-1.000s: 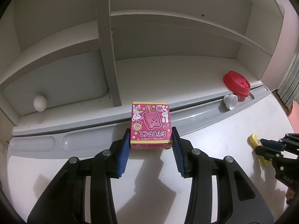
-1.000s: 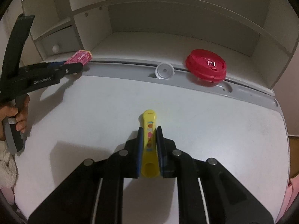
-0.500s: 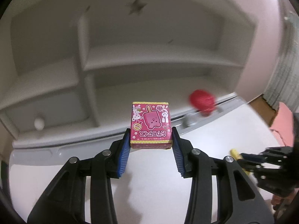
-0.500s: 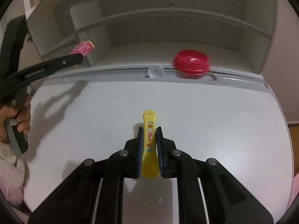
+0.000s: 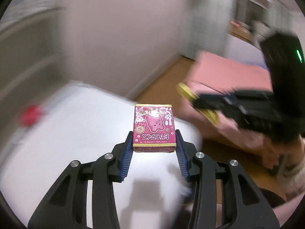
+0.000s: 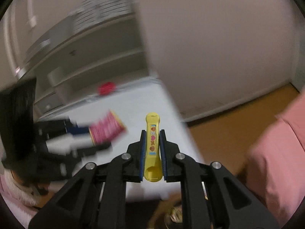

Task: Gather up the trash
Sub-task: 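Carry the candy box and yellow spoon to the black bin and open both tools, then swing both open tools back over the desk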

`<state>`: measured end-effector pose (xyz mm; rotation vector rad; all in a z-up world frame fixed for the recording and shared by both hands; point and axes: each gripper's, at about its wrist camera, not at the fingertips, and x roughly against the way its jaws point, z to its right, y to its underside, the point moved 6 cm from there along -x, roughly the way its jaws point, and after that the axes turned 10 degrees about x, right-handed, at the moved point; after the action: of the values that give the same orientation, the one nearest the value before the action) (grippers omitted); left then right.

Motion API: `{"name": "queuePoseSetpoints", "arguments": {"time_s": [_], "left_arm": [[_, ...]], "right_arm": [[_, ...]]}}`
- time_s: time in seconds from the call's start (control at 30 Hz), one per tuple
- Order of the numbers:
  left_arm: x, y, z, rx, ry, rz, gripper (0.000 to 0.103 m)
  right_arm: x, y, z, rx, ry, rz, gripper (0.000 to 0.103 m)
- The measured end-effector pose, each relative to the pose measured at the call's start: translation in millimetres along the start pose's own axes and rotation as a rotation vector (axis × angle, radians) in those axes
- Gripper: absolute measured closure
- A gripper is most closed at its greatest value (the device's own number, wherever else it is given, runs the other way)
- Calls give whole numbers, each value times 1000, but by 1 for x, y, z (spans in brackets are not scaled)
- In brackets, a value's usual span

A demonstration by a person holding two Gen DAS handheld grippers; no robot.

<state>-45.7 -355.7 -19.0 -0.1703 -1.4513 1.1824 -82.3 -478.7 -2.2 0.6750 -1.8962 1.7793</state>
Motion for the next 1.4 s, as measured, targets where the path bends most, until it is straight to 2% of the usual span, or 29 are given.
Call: {"name": "queuePoseSetpoints", "arguments": {"time_s": [0.07, 0.13, 0.23, 0.3, 0.4, 0.5, 0.63, 0.77, 0.87, 0.9, 0.93, 0.97, 1.0, 1.03, 1.17, 1.2, 1.27, 1.3, 1.4], "left_arm": [[-35, 21, 50, -70, 61, -80, 62], [-66, 45, 84, -121, 97, -161, 62], [-123, 92, 115, -169, 117, -318, 62], [-163, 125, 118, -160, 106, -418, 62], [-213, 169, 105, -128, 55, -522, 62], [-247, 198, 97, -89, 29, -614, 62], [-274, 214, 88, -54, 2, -701, 62], [-277, 222, 90, -61, -24, -707, 62], [-278, 229, 91, -61, -14, -731, 61], [-278, 228, 92, -63, -16, -733, 58], [-279, 227, 91, -65, -15, -731, 50], [-278, 225, 92, -66, -7, -718, 24], [-274, 223, 90, -69, -3, -700, 9], [-273, 220, 91, -71, -1, -676, 9], [-266, 214, 95, -65, 29, -633, 9], [-262, 212, 99, -75, 27, -615, 9], [-243, 204, 116, -121, 63, -562, 9], [-233, 197, 128, -151, 83, -541, 9], [-184, 166, 168, -284, 148, -413, 9]], "right_arm": [[18, 30, 35, -60, 43, -30, 89], [25, 73, 70, -136, 70, -94, 89], [1, 149, 106, -271, 35, -239, 89], [-28, 203, 122, -356, 12, -339, 89], [-67, 263, 131, -414, -5, -452, 89], [-102, 299, 131, -479, -57, -520, 89], [-132, 328, 137, -519, -65, -576, 89], [-145, 344, 142, -552, -70, -612, 89], [-149, 341, 143, -578, -86, -595, 89], [-148, 343, 146, -596, -91, -583, 89], [-148, 342, 147, -609, -96, -578, 80], [-147, 341, 150, -622, -95, -578, 65], [-146, 340, 154, -638, -80, -586, 22], [-144, 338, 158, -646, -72, -576, 6], [-130, 329, 169, -667, -28, -536, 6], [-123, 326, 175, -664, 19, -529, 6], [-105, 318, 191, -616, 176, -530, 6], [-91, 309, 201, -563, 283, -515, 6], [-41, 271, 220, -441, 516, -392, 6]]}}
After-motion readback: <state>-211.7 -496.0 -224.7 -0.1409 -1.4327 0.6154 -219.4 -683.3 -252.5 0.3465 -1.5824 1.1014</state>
